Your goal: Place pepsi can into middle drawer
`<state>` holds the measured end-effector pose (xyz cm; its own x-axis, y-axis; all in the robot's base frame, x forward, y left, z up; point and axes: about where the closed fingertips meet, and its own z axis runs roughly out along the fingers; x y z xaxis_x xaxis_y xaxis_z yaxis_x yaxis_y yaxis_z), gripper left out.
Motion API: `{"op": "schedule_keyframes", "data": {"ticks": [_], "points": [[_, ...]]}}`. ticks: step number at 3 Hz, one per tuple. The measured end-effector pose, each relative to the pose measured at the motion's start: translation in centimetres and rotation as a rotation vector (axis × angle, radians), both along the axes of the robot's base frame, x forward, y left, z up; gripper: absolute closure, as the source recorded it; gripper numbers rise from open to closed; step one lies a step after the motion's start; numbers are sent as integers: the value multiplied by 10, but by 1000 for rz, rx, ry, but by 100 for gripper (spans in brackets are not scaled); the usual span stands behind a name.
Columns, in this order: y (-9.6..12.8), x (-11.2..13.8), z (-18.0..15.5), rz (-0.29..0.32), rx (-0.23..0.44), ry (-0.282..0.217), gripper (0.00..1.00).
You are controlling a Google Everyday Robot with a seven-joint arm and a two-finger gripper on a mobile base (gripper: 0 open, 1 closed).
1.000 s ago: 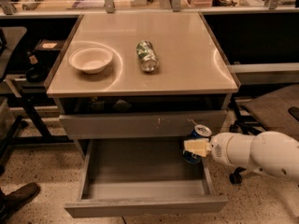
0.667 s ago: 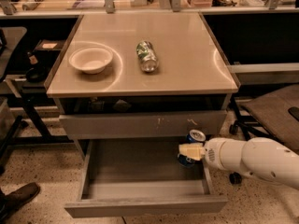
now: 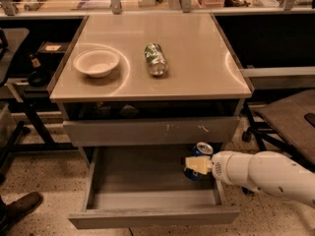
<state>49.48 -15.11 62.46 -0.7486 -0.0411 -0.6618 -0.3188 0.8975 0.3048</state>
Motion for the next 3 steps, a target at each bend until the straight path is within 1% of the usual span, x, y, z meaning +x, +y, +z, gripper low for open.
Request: {"op": "schedule_keyframes", "data": {"ticks": [1, 2, 3], "points": [[40, -23, -65, -32, -7, 4, 100], [37, -16, -64, -55, -13, -28, 100], [37, -16, -64, -55, -13, -28, 100]]}}
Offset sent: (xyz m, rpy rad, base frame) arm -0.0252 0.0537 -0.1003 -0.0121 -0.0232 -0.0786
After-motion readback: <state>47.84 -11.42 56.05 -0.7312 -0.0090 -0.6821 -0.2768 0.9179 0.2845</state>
